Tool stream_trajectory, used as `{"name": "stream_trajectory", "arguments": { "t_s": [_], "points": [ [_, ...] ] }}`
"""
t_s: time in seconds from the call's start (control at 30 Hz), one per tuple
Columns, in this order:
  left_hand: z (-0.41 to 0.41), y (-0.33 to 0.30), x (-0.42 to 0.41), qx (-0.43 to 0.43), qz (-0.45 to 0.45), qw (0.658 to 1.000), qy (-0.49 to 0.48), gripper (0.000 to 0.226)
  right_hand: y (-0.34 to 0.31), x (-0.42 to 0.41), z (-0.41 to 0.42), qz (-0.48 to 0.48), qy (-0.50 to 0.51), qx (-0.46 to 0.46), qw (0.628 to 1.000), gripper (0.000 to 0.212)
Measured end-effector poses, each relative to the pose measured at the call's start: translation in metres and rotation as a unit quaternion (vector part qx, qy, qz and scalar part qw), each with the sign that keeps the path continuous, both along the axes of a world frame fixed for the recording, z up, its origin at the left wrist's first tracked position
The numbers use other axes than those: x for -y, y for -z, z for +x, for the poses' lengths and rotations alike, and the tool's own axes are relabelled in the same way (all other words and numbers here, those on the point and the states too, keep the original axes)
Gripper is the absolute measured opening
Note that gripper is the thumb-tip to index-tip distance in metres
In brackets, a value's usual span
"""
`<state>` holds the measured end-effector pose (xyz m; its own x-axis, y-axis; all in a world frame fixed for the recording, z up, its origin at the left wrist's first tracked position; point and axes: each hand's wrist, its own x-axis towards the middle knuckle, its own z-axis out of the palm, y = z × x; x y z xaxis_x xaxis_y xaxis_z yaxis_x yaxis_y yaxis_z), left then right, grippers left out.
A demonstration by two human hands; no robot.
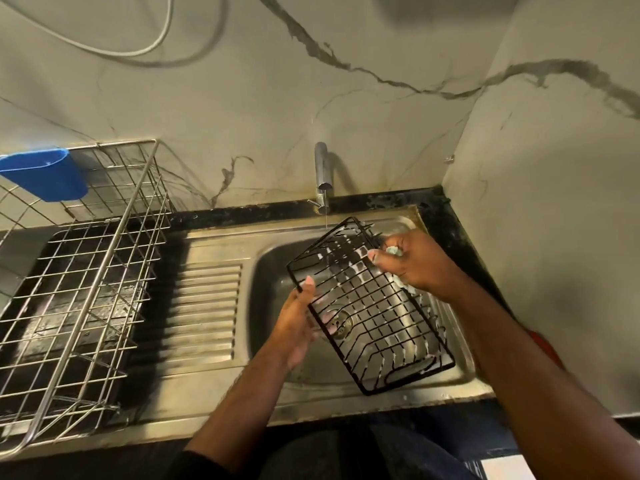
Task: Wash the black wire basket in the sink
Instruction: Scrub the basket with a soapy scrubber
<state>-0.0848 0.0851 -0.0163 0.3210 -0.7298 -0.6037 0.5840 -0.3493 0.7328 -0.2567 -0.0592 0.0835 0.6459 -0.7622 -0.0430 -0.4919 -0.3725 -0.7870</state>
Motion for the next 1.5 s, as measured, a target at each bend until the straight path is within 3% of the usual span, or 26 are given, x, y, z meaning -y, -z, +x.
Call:
{"name": "stream_trajectory", "arguments": {
  "t_s": [0.1,0.27,0.33,0.4,0.5,0.57,0.6,0.67,0.73,0.8,1.1,1.2,1.3,1.4,1.5],
  "points": [
    [0.002,-0.006,0.0,-0.123,-0.06,0.989,-0.05,0.064,-0.008,0.003,0.005,0.026,-0.068,-0.002,0.997,0.034],
    [-0.002,-0.009,0.001,-0.165,-0.088,0.977,-0.099,0.068,-0.022,0.001,0.024,-0.045,-0.044,-0.05,0.997,0.028],
    [-0.006,-0.012,0.0,-0.155,-0.088,0.977,-0.12,0.058,-0.024,-0.001,0.03,-0.128,-0.004,-0.082,0.988,0.023],
    [-0.009,-0.018,0.001,-0.158,-0.096,0.973,-0.135,0.036,-0.024,-0.006,0.032,-0.226,0.064,-0.083,0.969,0.033],
    [-0.008,-0.016,0.003,-0.175,-0.073,0.966,-0.175,0.04,-0.022,-0.02,0.027,-0.3,0.118,-0.029,0.946,0.051],
    [-0.007,-0.014,0.005,-0.182,-0.05,0.962,-0.199,0.04,-0.017,-0.032,0.027,-0.347,0.097,-0.015,0.933,0.042],
    [-0.007,-0.011,0.006,-0.187,-0.038,0.959,-0.208,0.044,-0.014,-0.038,0.029,-0.338,0.085,-0.009,0.937,0.036],
    [-0.009,-0.015,0.009,-0.204,-0.031,0.95,-0.235,0.046,-0.004,-0.045,0.034,-0.226,0.068,-0.002,0.972,0.027],
    [-0.012,-0.021,0.008,-0.224,-0.032,0.938,-0.264,0.041,0.014,-0.045,0.039,-0.107,0.034,-0.051,0.992,0.021],
    [-0.013,-0.027,0.008,-0.23,-0.043,0.93,-0.282,0.035,0.033,-0.044,0.037,-0.067,0.003,-0.11,0.992,0.025],
    [-0.022,-0.051,0.003,-0.205,-0.088,0.917,-0.329,0.032,0.042,-0.058,0.027,-0.089,0.022,-0.179,0.98,0.029],
    [-0.034,-0.052,0.004,-0.187,-0.085,0.926,-0.318,0.032,0.028,-0.081,0.054,-0.074,-0.052,-0.12,0.989,0.022],
    [-0.041,-0.054,0.003,-0.201,-0.092,0.922,-0.319,0.058,0.017,-0.089,0.07,-0.121,-0.141,-0.069,0.98,0.032],
    [-0.038,-0.063,0.002,-0.165,-0.074,0.925,-0.334,0.034,0.02,-0.075,0.057,-0.072,-0.167,-0.065,0.981,0.032],
    [-0.03,-0.069,0.004,-0.159,-0.076,0.917,-0.358,0.028,0.031,-0.051,0.025,-0.051,-0.146,-0.165,0.974,0.023]
  ]
}}
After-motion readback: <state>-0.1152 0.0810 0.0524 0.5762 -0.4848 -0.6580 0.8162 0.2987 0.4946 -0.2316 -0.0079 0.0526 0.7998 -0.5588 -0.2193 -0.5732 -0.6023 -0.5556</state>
